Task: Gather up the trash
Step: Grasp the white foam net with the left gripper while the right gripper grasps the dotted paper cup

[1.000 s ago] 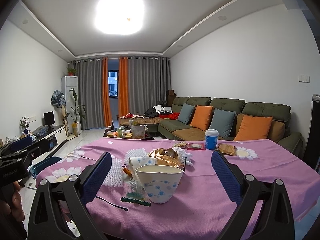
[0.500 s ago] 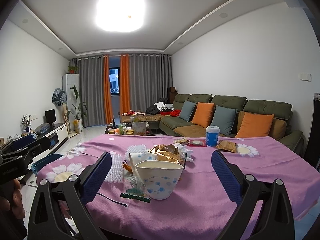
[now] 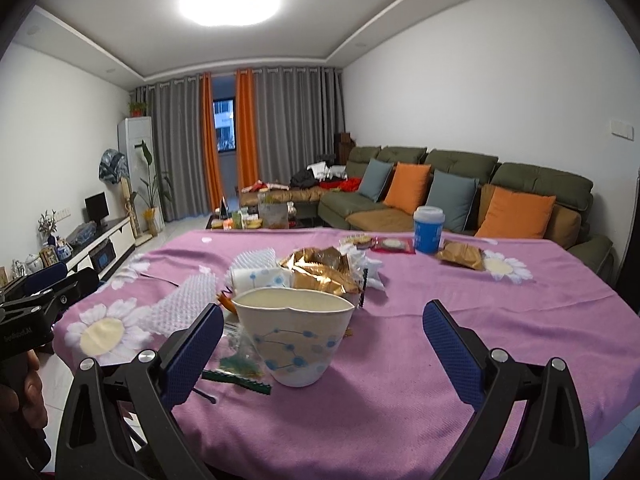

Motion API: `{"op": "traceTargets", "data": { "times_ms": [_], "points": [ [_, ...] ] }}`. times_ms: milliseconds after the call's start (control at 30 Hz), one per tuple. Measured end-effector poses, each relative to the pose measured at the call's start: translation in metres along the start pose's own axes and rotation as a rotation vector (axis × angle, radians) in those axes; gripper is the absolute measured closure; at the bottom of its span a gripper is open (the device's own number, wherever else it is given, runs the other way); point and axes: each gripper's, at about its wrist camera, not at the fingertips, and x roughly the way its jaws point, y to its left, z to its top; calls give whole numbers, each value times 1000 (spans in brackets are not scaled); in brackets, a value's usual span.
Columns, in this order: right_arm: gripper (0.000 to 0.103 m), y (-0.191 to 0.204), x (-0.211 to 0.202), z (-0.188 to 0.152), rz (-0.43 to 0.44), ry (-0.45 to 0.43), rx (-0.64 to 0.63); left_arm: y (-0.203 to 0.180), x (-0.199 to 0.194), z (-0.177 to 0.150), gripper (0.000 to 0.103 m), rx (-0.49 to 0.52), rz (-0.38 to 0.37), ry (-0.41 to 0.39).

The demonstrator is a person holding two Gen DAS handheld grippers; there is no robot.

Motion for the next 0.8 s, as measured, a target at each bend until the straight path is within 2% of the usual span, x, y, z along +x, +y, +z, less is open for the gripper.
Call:
{"op": "traceTargets", "data": {
  "times_ms": [400, 633, 800],
  "points": [
    [8, -3, 61, -7, 64, 142, -19, -1, 77, -10, 6, -10, -25, 147],
    [20, -3, 78, -10, 102, 193, -19, 2, 112, -17, 6, -50, -41, 237],
    [32, -3, 84, -10, 118, 204, -24, 9, 136, -24, 6, -127, -83, 323]
  ]
}}
